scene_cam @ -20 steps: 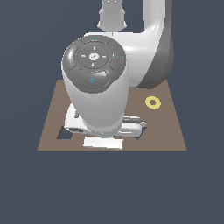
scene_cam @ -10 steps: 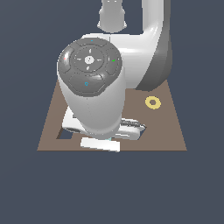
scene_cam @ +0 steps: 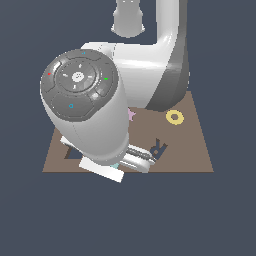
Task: Insert a designated object into the corresponding slot on a board.
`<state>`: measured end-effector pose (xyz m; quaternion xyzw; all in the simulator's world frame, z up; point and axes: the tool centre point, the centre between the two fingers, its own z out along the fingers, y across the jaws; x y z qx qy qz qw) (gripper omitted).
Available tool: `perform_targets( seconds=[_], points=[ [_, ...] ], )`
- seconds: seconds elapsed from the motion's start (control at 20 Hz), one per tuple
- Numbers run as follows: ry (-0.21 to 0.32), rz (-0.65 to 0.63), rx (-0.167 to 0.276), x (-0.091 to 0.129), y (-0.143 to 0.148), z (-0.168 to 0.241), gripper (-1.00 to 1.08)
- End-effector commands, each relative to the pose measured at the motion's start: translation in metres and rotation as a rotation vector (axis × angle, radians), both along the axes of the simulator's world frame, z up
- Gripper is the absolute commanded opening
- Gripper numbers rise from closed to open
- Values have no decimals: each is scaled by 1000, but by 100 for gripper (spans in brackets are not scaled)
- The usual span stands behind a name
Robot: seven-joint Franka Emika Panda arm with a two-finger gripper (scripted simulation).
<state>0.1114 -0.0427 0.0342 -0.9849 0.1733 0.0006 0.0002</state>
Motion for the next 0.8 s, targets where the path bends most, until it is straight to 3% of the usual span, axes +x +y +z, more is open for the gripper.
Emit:
perform_targets(
  seconds=[0.0, 0.75],
  points=[
    [-1, -81, 0, 4, -8, 1, -100],
    [-1, -718, 0, 5, -73, 4, -100]
  ],
)
